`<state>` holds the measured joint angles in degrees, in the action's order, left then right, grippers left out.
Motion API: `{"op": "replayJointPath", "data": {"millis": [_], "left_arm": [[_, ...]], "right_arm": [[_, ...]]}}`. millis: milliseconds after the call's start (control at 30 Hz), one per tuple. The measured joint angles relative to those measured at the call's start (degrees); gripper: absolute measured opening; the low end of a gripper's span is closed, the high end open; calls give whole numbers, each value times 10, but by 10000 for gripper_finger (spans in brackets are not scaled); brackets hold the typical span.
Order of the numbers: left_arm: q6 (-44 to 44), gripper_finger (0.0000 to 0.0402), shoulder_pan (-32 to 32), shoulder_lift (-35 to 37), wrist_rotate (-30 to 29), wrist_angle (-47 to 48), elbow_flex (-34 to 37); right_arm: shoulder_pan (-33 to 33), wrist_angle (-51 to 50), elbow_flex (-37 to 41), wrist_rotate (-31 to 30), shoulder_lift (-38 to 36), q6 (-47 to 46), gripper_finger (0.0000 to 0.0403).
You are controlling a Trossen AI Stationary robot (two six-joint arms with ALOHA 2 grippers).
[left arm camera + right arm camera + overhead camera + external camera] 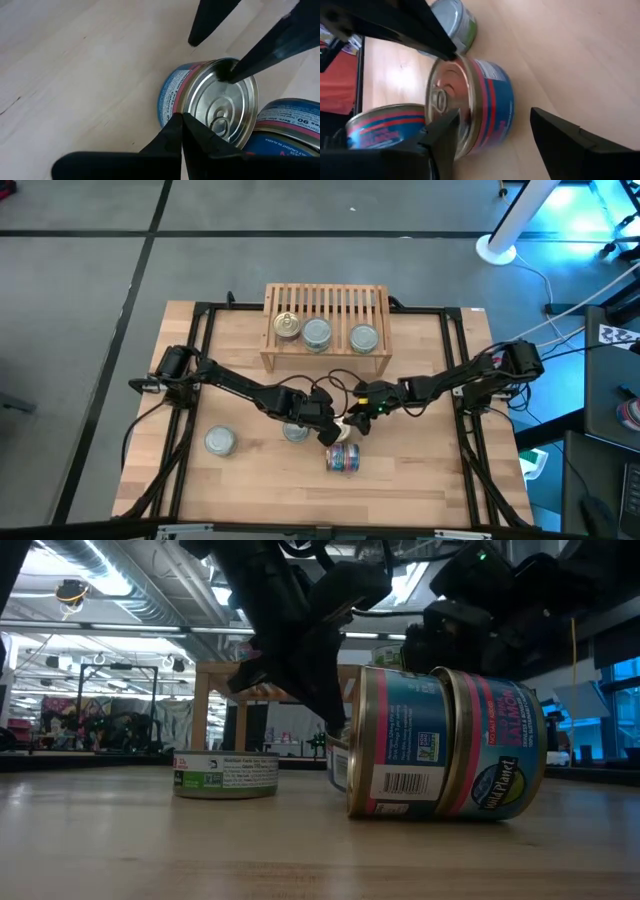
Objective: Stack canned seafood by type on shelf
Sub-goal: Stack the blue-pink tuna can on top of the other blue-pink tuna can on the shelf
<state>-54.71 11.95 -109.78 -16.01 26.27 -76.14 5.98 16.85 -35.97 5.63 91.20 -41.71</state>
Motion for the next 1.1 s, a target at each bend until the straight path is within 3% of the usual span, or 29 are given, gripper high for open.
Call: {"op": "replayJointPath", "data": {"millis": [700, 1100], "left_arm": [[14, 0, 12, 0, -13, -3, 0], [33, 0, 12, 0, -25, -3, 0]], "right_arm": [[-8, 28, 0, 31, 18, 2, 244], [-65, 32, 0, 134, 18, 33, 244]]}}
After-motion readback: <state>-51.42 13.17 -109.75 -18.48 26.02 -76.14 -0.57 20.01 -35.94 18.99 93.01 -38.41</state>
